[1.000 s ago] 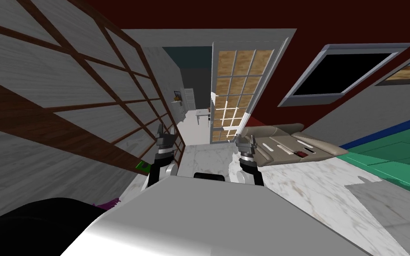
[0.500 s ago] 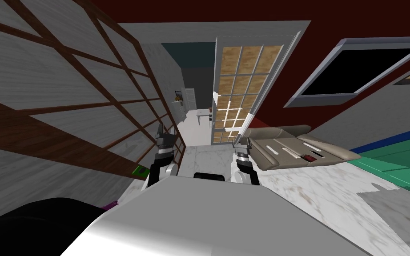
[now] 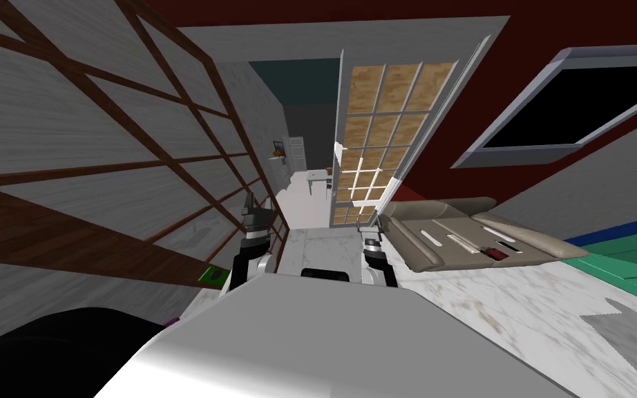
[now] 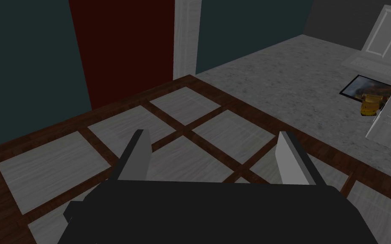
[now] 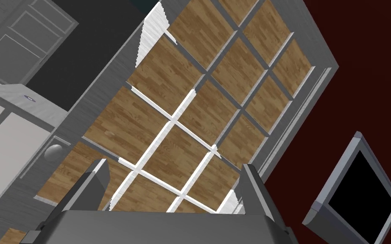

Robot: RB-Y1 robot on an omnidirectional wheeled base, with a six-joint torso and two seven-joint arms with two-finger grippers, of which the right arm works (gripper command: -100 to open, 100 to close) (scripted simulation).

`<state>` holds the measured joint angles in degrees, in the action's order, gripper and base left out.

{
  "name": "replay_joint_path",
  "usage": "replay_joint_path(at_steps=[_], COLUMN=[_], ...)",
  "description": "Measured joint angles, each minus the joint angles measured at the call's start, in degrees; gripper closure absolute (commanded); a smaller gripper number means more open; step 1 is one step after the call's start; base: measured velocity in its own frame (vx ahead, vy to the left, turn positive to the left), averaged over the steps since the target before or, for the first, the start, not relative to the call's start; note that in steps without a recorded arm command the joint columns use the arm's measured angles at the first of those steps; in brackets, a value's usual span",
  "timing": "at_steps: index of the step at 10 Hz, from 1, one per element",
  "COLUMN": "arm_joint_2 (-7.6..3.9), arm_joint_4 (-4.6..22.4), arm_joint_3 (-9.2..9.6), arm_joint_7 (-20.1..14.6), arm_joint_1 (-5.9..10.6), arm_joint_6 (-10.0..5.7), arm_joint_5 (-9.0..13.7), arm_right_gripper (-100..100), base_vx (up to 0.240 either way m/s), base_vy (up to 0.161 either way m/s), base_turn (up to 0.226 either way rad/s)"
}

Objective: Pull the door open

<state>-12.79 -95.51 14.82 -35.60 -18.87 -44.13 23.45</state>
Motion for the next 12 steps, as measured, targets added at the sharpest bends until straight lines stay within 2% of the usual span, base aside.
replay_joint_path(at_steps=[4,6,10,12], arm_joint_2=[-2.05,-2.87,-4.38,-5.52], arm_joint_4=[4.5,7.8,12.7,15.3], arm_joint_3=[2.89,4.59,7.85,9.22], arm_joint_7=[-5.2,-7.8,-12.5,-15.3], arm_joint_1=[1.79,2.99,4.82,6.00], arm_joint_6=[-1.25,-2.42,-3.81,-4.43], arm_joint_5=[3.2,4.7,7.8,9.5], arm_right_gripper=[-100,-100,-100,-100], base_vx=[0.107,0.102,0.095,0.110], base_vy=[0.033,0.041,0.035,0.033], base_turn=[0.030,0.027,0.031,0.028])
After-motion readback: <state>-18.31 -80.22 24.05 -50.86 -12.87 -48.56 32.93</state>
